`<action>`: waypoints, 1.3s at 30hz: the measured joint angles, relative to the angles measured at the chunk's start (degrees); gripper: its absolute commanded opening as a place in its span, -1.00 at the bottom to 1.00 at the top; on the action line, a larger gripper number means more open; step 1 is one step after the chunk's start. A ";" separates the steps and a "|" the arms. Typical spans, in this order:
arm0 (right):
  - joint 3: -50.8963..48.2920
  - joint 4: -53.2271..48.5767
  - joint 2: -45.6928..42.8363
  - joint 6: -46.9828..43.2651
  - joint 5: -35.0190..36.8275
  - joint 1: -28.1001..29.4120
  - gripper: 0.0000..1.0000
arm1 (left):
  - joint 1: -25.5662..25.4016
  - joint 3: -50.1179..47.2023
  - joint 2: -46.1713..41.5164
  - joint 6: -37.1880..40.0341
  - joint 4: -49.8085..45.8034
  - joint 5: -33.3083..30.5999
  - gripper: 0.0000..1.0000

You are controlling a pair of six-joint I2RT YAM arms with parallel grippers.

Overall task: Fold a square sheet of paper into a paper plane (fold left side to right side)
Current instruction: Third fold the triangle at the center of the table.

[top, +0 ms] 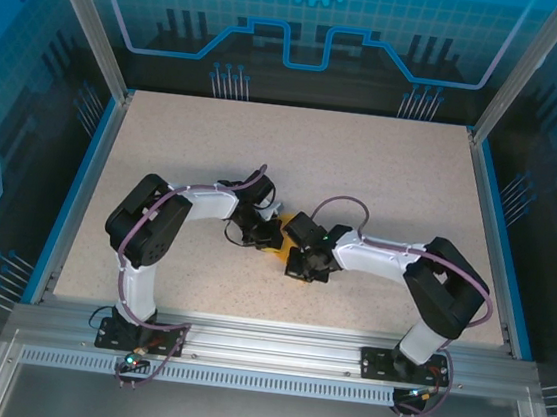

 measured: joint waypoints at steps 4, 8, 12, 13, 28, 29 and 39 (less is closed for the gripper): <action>-1.77 -0.42 -1.40 0.44 -0.02 0.00 -1.00 | 0.00 0.09 0.00 0.00 -0.11 -0.17 -0.85; -3.19 0.00 -2.36 0.59 -0.07 0.00 -1.00 | 0.00 0.09 0.00 0.00 -0.11 -0.17 -0.85; -4.17 0.61 -3.15 0.61 -0.22 0.00 -1.00 | 0.00 0.09 0.00 0.00 -0.13 -0.20 -0.85; -4.57 0.81 -3.52 0.63 -0.24 0.00 -1.00 | 0.00 0.09 0.00 0.00 -0.13 -0.22 -0.85; -9.35 8.13 -12.02 -6.14 -4.74 -1.38 -1.00 | -0.22 0.31 -0.02 -0.02 -0.46 -0.52 -0.85; -9.18 9.18 -11.50 -6.75 -5.16 -1.70 -1.00 | -0.26 0.31 -0.02 -0.02 -0.46 -0.57 -0.84; -6.56 11.63 -4.15 -8.90 -6.64 -5.05 -1.00 | -0.44 0.59 -0.02 -0.02 -0.79 -0.92 -0.84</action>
